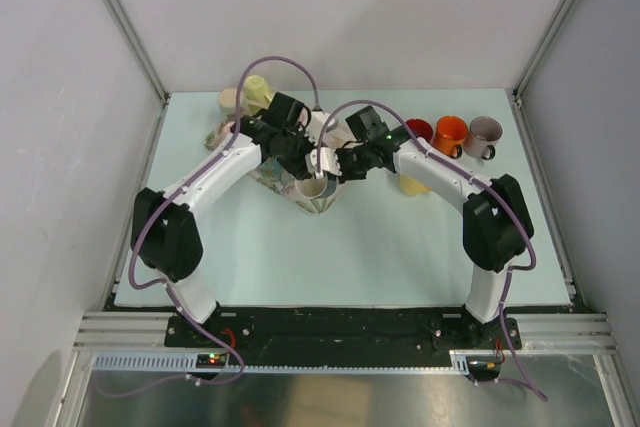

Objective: Turn the mug right side up
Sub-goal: Turn over the cup on the tray, then place the cup at the center of the board.

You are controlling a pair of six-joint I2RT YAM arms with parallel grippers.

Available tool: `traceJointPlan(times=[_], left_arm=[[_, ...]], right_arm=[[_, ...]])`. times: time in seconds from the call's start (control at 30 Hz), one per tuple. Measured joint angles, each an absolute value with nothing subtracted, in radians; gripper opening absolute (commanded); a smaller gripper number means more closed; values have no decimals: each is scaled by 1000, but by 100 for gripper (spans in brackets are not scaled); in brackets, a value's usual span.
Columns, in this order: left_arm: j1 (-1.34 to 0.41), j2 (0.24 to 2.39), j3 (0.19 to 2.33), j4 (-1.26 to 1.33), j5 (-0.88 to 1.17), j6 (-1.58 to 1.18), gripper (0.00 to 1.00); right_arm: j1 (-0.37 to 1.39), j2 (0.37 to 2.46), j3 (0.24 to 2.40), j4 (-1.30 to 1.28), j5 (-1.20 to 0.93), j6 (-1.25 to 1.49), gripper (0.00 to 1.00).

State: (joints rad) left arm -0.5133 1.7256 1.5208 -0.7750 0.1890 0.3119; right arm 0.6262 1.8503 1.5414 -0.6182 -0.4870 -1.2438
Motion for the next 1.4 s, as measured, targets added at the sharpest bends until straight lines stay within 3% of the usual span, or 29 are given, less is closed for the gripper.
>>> traceJointPlan(times=[0.1, 0.23, 0.6, 1.03, 1.4], left_arm=[[-509, 1726, 1551, -773, 191, 262, 82], [-488, 1726, 1562, -784, 190, 200, 88], [-367, 1639, 1565, -804, 241, 109, 89], [-360, 1647, 1613, -809, 297, 86, 88], [-360, 1655, 1613, -811, 323, 74, 88]], right_arm=[[624, 1853, 1523, -627, -463, -1224, 0], [607, 1814, 1463, -604, -487, -1184, 0], [370, 1565, 1345, -650, -542, -927, 0], [-177, 1295, 1150, -551, -587, -548, 0], [-281, 1268, 911, -516, -546, -539, 0]])
